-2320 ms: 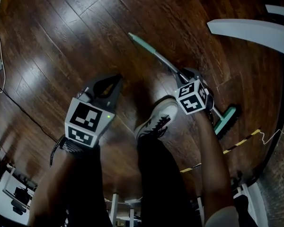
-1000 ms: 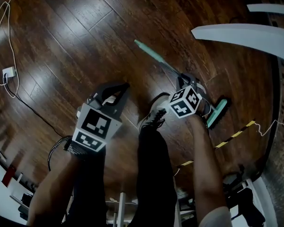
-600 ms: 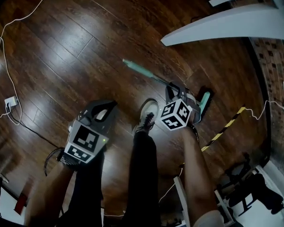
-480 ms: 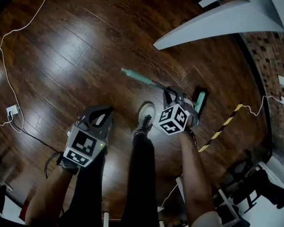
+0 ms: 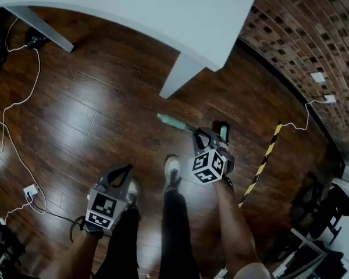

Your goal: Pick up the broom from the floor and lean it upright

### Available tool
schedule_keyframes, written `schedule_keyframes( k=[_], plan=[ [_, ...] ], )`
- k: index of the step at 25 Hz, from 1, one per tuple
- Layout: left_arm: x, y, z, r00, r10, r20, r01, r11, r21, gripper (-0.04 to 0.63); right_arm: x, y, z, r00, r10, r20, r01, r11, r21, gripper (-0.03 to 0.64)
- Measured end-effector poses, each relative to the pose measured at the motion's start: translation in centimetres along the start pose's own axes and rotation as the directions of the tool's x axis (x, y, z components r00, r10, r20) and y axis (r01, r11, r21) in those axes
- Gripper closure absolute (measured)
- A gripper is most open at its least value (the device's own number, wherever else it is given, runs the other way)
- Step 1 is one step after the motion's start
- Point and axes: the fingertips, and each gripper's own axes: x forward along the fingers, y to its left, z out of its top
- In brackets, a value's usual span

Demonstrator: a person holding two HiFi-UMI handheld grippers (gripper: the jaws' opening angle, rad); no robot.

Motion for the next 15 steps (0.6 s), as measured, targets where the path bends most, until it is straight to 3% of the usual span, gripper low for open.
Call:
schedule_keyframes(
  k=[9,15],
  plan=[
    [-2.3,0.7,12.1,0.987,-0.002,0.158,-0.006,0.999,0.048,0.595,-2.8,-10.8,4.1,0.992,-0.072,0.099,0.044,0.964,0.264,0.525],
    [-2.1,-0.4,16.4,0.978,0.018,0.208,-0.017,1.0,-0.007,0.595,-3.2,-16.0,6.2,0.98,-0.102,0.171,0.038,0.939,0.341,0.525]
  ],
)
